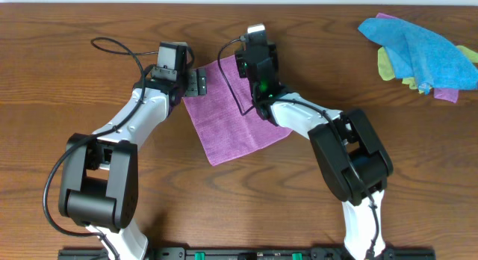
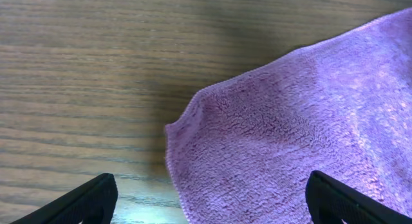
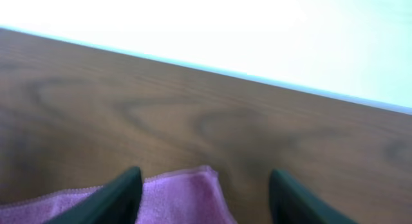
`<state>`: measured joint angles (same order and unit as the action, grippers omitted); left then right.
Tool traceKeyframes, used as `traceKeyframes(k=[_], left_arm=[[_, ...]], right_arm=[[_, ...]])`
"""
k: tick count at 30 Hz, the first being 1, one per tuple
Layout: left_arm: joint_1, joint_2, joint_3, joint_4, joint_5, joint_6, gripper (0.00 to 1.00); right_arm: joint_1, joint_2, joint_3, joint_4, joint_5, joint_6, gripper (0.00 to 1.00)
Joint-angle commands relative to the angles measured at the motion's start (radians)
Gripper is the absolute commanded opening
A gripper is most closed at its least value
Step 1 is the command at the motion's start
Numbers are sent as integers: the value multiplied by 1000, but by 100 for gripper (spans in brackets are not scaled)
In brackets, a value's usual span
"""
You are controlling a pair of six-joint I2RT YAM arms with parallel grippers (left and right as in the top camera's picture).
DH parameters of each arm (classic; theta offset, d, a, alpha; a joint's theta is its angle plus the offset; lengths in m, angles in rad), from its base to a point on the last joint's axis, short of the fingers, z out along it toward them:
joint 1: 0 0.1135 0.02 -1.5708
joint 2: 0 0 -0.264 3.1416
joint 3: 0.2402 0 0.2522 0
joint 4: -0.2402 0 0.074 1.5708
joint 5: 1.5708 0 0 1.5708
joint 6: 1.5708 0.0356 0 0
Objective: Fold the cloth
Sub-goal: 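Open both grippers and release the top corners of the cloth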
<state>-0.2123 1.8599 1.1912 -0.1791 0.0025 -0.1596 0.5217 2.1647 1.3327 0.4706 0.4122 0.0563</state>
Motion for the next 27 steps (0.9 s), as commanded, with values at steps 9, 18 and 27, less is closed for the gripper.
traceKeyframes(k=[9,18,27], left_arm=[[5,-30,21,-35,-39,-56,95],[5,-177,22,-314,204,-298,95],[5,-220,22,-481,480,-470,95]], right_arm=[[33,-69,13,-10,354,-163,72],[57,-409,13,-731,187,240,78],[-34,-652,13,-1236,-56,602,75]])
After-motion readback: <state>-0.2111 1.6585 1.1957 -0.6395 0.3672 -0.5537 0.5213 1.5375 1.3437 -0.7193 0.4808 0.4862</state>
